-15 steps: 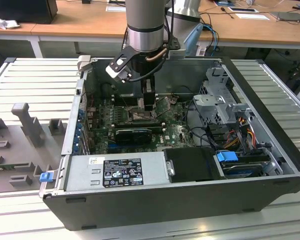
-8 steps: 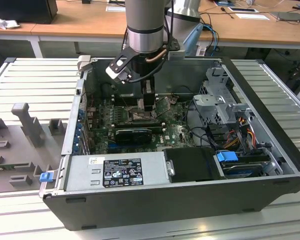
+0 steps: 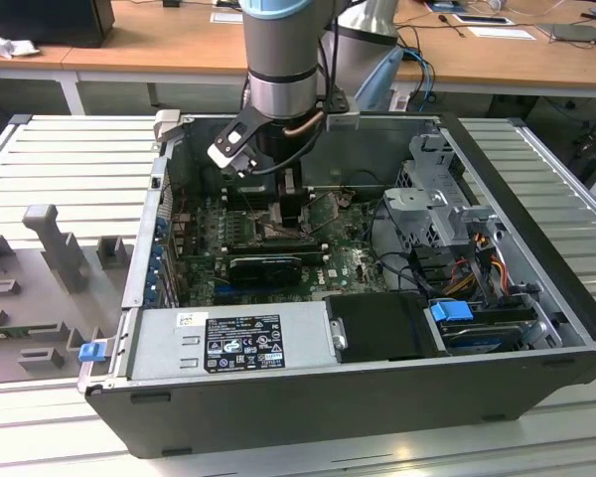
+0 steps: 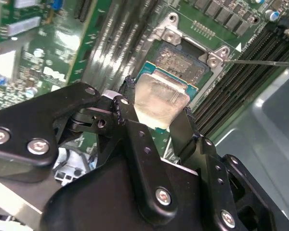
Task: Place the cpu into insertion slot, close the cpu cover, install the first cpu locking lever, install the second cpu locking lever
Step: 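Place the cpu into insertion slot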
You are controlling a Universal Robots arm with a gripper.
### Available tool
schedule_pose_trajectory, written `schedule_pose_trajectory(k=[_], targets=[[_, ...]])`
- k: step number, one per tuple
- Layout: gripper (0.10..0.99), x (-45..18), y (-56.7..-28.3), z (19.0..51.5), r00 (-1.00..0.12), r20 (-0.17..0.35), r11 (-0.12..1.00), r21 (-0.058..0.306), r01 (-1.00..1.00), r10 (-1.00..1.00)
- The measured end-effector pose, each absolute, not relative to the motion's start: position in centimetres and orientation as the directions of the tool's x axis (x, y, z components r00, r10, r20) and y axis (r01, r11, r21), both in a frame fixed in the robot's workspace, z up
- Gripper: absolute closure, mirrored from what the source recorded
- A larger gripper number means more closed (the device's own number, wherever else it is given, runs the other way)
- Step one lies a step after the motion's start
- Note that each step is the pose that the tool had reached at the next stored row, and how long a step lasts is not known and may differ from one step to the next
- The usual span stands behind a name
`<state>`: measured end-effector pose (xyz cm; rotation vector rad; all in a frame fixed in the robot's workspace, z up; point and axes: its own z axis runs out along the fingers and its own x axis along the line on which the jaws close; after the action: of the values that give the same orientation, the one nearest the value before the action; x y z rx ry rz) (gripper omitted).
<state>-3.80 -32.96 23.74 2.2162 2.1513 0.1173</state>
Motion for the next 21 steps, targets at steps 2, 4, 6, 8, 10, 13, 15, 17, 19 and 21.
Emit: schedule_pose_trajectory(k=[2, 4, 6, 8, 10, 13, 15, 17, 19, 21], targets=[[0.557, -3.9, -32.4, 23.2, 0.029, 0.02, -0.03, 0.089, 0.996, 0.999], [0.557, -4.2, -32.2, 22.5, 0.028, 0.019, -0.029, 0.089, 0.996, 0.999], [0.557, -4.3, -32.2, 22.2, 0.028, 0.019, -0.029, 0.089, 0.996, 0.999], [0.557, -4.4, -32.1, 21.9, 0.028, 0.019, -0.029, 0.089, 0.996, 0.999], [0.557, -4.4, -32.0, 21.4, 0.027, 0.019, -0.029, 0.089, 0.996, 0.999], [0.557, -4.5, -32.0, 20.9, 0.028, 0.019, -0.029, 0.087, 0.996, 0.999], [0.557, -4.5, -32.0, 20.6, 0.028, 0.019, -0.029, 0.086, 0.996, 0.999], [0.557, -4.5, -32.0, 20.4, 0.028, 0.019, -0.029, 0.085, 0.996, 0.999], [0.557, -4.4, -32.0, 20.4, 0.028, 0.018, -0.029, 0.086, 0.996, 0.999], [0.557, -4.5, -32.0, 20.4, 0.028, 0.018, -0.029, 0.086, 0.996, 0.999]])
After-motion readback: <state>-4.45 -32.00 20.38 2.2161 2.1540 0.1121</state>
